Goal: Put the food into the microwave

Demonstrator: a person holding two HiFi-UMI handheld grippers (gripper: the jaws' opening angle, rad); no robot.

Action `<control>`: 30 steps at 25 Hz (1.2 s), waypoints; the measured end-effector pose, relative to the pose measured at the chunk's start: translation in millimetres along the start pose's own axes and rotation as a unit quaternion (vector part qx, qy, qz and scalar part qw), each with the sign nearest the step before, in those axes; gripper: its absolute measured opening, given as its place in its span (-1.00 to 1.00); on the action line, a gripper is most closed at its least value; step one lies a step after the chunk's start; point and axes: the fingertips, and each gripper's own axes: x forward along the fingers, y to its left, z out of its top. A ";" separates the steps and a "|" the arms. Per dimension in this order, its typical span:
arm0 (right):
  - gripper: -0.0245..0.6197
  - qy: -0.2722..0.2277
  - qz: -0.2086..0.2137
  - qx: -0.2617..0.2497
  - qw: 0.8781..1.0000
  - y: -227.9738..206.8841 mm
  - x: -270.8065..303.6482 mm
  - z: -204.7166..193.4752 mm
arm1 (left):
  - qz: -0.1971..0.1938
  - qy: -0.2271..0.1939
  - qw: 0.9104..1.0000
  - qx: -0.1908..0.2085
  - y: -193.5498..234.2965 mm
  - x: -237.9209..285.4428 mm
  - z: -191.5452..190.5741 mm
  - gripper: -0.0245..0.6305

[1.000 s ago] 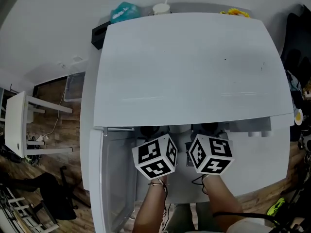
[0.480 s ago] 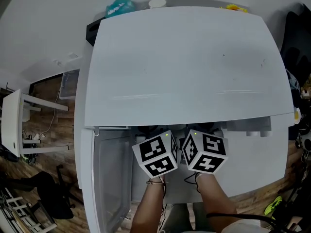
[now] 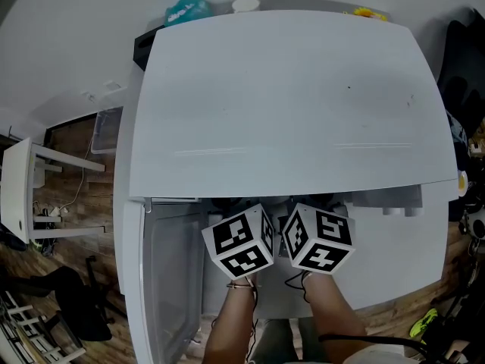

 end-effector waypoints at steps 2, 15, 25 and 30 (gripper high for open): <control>-0.72 -0.001 0.002 0.001 1.000 -1.2 -0.5 0.5 | -0.002 -0.002 1.000 -0.004 0.2 -0.4 0.3 -0.60; -0.72 -0.002 0.011 -0.006 1.000 -7.3 -10.8 0.9 | -0.003 -0.005 1.000 -0.018 2.3 -13.9 0.0 -0.60; -0.79 -0.003 0.046 -0.025 0.999 3.3 -40.3 5.2 | -0.015 -0.002 0.999 -0.029 -7.6 -50.2 -2.3 -0.63; -0.82 0.001 0.068 -0.041 0.997 12.7 -61.0 11.1 | -0.019 0.002 0.999 -0.025 -13.9 -73.1 -0.8 -0.80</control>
